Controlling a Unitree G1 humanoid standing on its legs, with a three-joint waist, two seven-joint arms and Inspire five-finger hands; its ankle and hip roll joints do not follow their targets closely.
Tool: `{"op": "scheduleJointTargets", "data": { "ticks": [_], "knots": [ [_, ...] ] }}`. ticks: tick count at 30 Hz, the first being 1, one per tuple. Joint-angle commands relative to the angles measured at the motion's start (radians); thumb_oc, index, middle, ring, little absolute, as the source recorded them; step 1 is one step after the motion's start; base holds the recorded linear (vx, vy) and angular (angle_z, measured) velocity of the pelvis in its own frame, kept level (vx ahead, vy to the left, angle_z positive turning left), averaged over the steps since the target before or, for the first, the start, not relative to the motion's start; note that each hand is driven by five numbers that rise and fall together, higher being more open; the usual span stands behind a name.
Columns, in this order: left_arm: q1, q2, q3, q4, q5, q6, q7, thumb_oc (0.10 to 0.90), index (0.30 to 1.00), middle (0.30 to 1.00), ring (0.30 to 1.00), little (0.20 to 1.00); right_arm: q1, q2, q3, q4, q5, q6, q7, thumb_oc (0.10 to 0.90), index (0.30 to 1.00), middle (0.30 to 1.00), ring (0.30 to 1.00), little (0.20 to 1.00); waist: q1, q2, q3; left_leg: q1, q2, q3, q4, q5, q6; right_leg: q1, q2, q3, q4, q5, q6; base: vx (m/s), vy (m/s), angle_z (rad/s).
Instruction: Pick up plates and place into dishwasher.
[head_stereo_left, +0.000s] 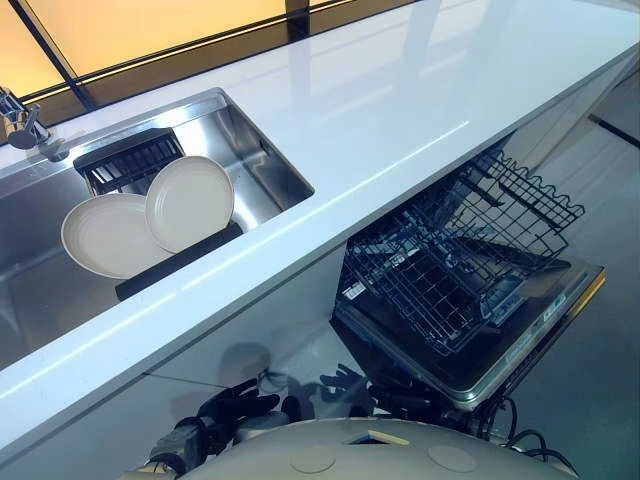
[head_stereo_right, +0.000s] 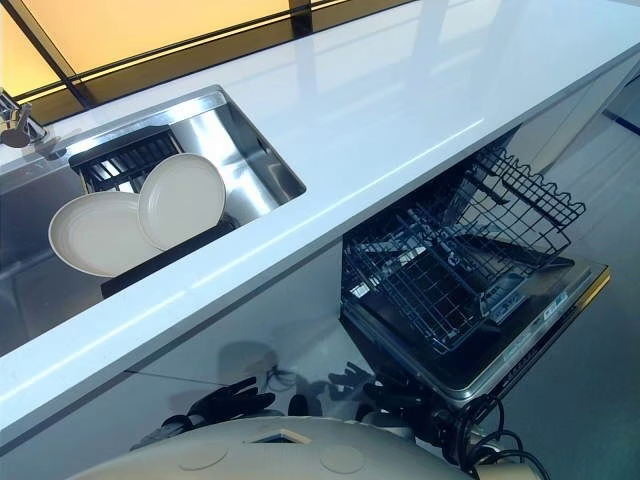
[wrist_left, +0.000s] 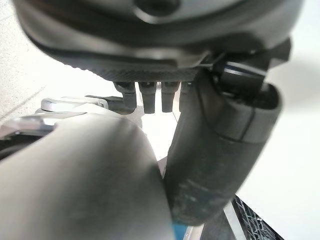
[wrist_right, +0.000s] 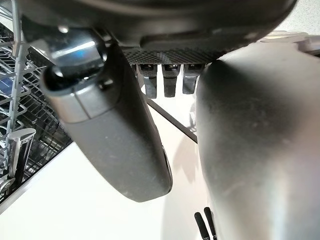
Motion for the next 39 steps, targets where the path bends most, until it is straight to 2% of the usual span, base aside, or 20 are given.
{"op": "scheduleJointTargets", "data": {
  "ticks": [1,9,11,14,15,18,19,21,25,26,27,28,30,33,35,37,38,39],
  "knots": [
    [-0.044,-0.03,-0.019,0.054,0.012,-0.017,-0.022,0.8,0.9,0.9,0.9,0.9,-0.015,0.014,0.01,0.026,-0.019,0.001,0.025,0.8,0.9,0.9,0.9,0.9,0.006,0.048,-0.025,-0.016,-0.03,0.028,0.018,-0.088,-0.012,-0.078,0.04,-0.019,0.118,-0.09,0.038,0.0,0.0,0.0],
    [-0.046,-0.031,-0.014,0.053,-0.014,-0.014,-0.033,0.8,0.9,0.9,0.9,0.9,-0.014,0.012,0.005,0.025,-0.016,0.006,0.026,0.8,0.9,0.9,0.9,0.9,0.006,0.047,-0.027,-0.017,-0.03,0.029,0.019,-0.089,-0.011,-0.078,0.039,-0.021,0.12,-0.091,0.038,0.0,0.0,0.0],
    [-0.045,-0.03,-0.015,0.047,0.027,-0.071,-0.036,0.8,0.9,0.9,0.9,0.9,-0.014,0.014,0.005,0.026,-0.015,0.005,0.025,0.8,0.9,0.9,0.9,0.9,0.005,0.047,-0.028,-0.015,-0.03,0.029,0.017,-0.088,-0.013,-0.078,0.04,-0.02,0.12,-0.09,0.038,0.0,0.0,0.0],
    [-0.049,-0.019,-0.067,0.0,0.108,-0.184,-0.083,0.8,0.9,0.9,0.9,0.9,-0.016,0.007,0.012,0.015,-0.009,0.017,0.021,0.8,0.9,0.9,0.9,0.9,0.004,0.051,-0.026,-0.017,-0.029,0.029,0.018,-0.086,-0.015,-0.08,0.041,-0.016,0.121,-0.09,0.04,0.0,0.0,0.0],
    [-0.05,-0.014,-0.093,-0.028,0.123,-0.203,-0.115,0.8,0.9,0.9,0.9,0.9,-0.016,-0.001,0.014,0.002,-0.007,0.025,0.022,0.8,0.9,0.9,0.9,0.9,0.003,0.054,-0.023,-0.019,-0.028,0.029,0.018,-0.085,-0.015,-0.083,0.042,-0.015,0.123,-0.09,0.04,0.0,0.0,0.0],
    [-0.053,0.014,-0.171,-0.147,0.15,-0.195,-0.218,0.8,0.9,0.9,0.9,0.9,-0.017,-0.024,0.018,-0.036,-0.009,0.055,0.022,0.8,0.9,0.9,0.9,0.9,0.0,0.063,-0.015,-0.028,-0.025,0.032,0.021,-0.083,-0.014,-0.094,0.041,-0.011,0.13,-0.09,0.042,-0.05,0.038,-0.01],
    [-0.059,0.042,-0.212,-0.229,0.156,-0.175,-0.282,0.8,0.9,0.9,0.9,0.9,-0.018,-0.042,0.019,-0.066,-0.012,0.081,0.024,0.8,0.9,0.9,0.9,0.9,-0.002,0.07,-0.012,-0.033,-0.024,0.032,0.021,-0.08,-0.014,-0.102,0.041,-0.008,0.132,-0.087,0.044,-0.05,0.043,-0.02],
    [-0.065,0.062,-0.239,-0.302,0.139,-0.145,-0.326,0.8,0.9,0.9,0.9,0.9,-0.017,-0.053,0.021,-0.087,-0.016,0.096,0.025,0.8,0.9,0.9,0.9,0.9,-0.004,0.076,-0.009,-0.033,-0.024,0.03,0.018,-0.077,-0.011,-0.105,0.042,-0.006,0.134,-0.086,0.045,-0.02,0.019,-0.01],
    [-0.094,0.147,-0.268,-0.593,-0.04,0.009,-0.558,0.8,0.9,0.9,0.9,0.9,-0.006,-0.072,0.045,-0.188,0.013,0.165,0.007,0.8,0.9,0.9,0.9,0.9,-0.004,0.082,-0.004,-0.038,-0.026,0.02,0.014,-0.071,-0.007,-0.11,0.04,-0.004,0.138,-0.082,0.05,0.0,0.0,0.0],
    [-0.098,0.166,-0.264,-0.679,-0.118,0.08,-0.626,0.8,0.9,0.9,0.9,0.9,-0.001,-0.073,0.05,-0.215,0.021,0.183,-0.002,0.8,0.9,0.9,0.9,0.9,-0.003,0.082,-0.004,-0.039,-0.027,0.017,0.013,-0.069,-0.005,-0.11,0.04,-0.005,0.137,-0.08,0.051,0.0,0.0,0.0],
    [-0.098,0.171,-0.26,-0.725,-0.147,0.117,-0.648,0.8,0.9,0.9,0.9,0.9,0.002,-0.072,0.053,-0.226,0.025,0.191,-0.008,0.8,0.9,0.9,0.9,0.9,-0.002,0.081,-0.005,-0.039,-0.027,0.015,0.012,-0.069,-0.004,-0.11,0.04,-0.005,0.137,-0.079,0.051,0.0,0.0,0.0],
    [-0.099,0.178,-0.24,-0.855,-0.262,0.232,-0.723,0.8,0.9,0.9,0.9,0.9,0.012,-0.07,0.058,-0.256,0.037,0.209,-0.021,0.8,0.9,0.9,0.9,0.9,0.002,0.08,-0.006,-0.037,-0.028,0.01,0.007,-0.068,-0.001,-0.108,0.039,-0.005,0.133,-0.076,0.052,0.0,0.0,0.0],
    [-0.088,0.155,-0.202,-1.054,-0.436,0.401,-0.809,0.8,0.9,0.9,0.9,0.9,0.029,-0.062,0.054,-0.288,0.045,0.227,-0.033,0.8,0.9,0.9,0.9,0.9,0.011,0.073,-0.009,-0.034,-0.03,0.003,0.002,-0.07,0.003,-0.102,0.038,-0.009,0.128,-0.072,0.053,0.01,-0.045,0.09],
    [-0.062,0.121,-0.177,-1.175,-0.517,0.405,-0.828,0.8,0.9,0.9,0.9,0.9,0.044,-0.051,0.05,-0.321,0.045,0.249,-0.044,0.8,0.9,0.9,0.9,0.9,0.018,0.065,-0.012,-0.033,-0.031,-0.002,0.002,-0.076,0.005,-0.098,0.038,-0.009,0.122,-0.068,0.052,0.02,-0.044,0.05],
    [-0.05,0.106,-0.168,-1.247,-0.629,0.414,-0.835,0.8,0.9,0.9,0.9,0.9,0.057,-0.042,0.058,-0.35,0.045,0.265,-0.056,0.8,0.9,0.9,0.9,0.9,0.019,0.059,-0.015,-0.031,-0.03,-0.007,0.002,-0.079,0.006,-0.093,0.04,-0.007,0.116,-0.066,0.05,0.02,-0.035,-0.01],
    [-0.051,0.062,-0.146,-1.298,-0.809,0.5,-0.84,0.8,0.9,0.9,0.9,0.9,0.064,-0.042,0.067,-0.347,0.05,0.257,-0.052,0.8,0.9,0.9,0.9,0.9,0.02,0.055,-0.017,-0.028,-0.031,-0.01,0.002,-0.082,0.008,-0.089,0.041,-0.003,0.113,-0.067,0.047,0.02,-0.016,-0.02],
    [-0.059,0.021,-0.128,-1.333,-0.931,0.551,-0.808,0.8,0.9,0.9,0.9,0.9,0.061,-0.038,0.066,-0.337,0.046,0.255,-0.046,0.8,0.9,0.9,0.9,0.9,0.022,0.049,-0.02,-0.026,-0.03,-0.01,0.002,-0.086,0.008,-0.087,0.042,-0.002,0.111,-0.069,0.045,0.03,-0.037,-0.03],
    [-0.071,-0.018,-0.123,-1.363,-1.091,0.57,-0.751,0.8,0.9,0.9,0.9,0.9,0.054,-0.034,0.064,-0.323,0.041,0.253,-0.042,0.8,0.9,0.9,0.9,0.9,0.023,0.045,-0.022,-0.025,-0.029,-0.01,0.002,-0.089,0.007,-0.086,0.042,-0.002,0.112,-0.071,0.043,0.04,-0.041,-0.02]
  ]
}}
